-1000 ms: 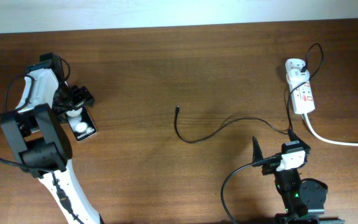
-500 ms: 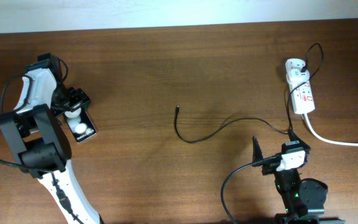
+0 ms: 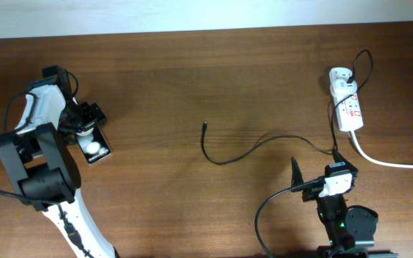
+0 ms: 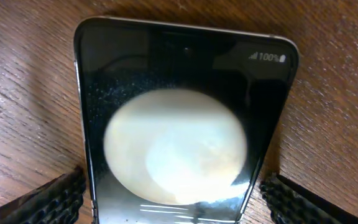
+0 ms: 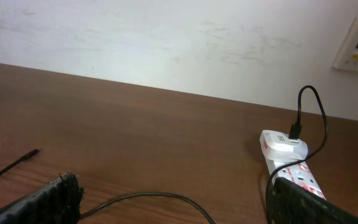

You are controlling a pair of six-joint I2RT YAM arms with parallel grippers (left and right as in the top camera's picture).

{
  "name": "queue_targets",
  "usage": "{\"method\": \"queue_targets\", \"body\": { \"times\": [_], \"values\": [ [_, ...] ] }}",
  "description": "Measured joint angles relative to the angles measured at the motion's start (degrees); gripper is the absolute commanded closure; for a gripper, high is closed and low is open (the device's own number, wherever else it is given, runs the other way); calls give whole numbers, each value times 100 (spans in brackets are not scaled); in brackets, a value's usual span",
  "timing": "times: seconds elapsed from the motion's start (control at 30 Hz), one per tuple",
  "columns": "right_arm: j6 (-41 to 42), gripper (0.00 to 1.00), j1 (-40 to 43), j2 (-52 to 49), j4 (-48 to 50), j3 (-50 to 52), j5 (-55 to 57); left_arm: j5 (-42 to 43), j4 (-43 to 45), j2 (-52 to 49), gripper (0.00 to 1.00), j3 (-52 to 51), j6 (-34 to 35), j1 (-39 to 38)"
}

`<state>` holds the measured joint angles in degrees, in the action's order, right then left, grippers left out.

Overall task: Plug charger to phone and switch on socket
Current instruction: 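Close the left gripper on the phone's sides and grip it, then lift the phone with the left gripper and carry it toward center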

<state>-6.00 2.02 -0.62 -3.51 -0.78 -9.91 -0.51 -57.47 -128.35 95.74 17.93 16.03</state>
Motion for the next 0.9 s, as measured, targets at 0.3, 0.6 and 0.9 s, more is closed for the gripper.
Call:
{"method": "queue_targets", "body": {
  "times": [0.3, 0.6, 0.9],
  "values": [
    [2, 1, 0, 0, 0, 0, 0, -11, 144, 103, 9, -216, -20, -28],
    [0, 1, 0, 0, 0, 0, 0, 4, 74, 103, 16, -216, -22, -50],
    [2, 1, 0, 0, 0, 0, 0, 22, 76, 103, 27, -216, -39, -81]
  ]
}}
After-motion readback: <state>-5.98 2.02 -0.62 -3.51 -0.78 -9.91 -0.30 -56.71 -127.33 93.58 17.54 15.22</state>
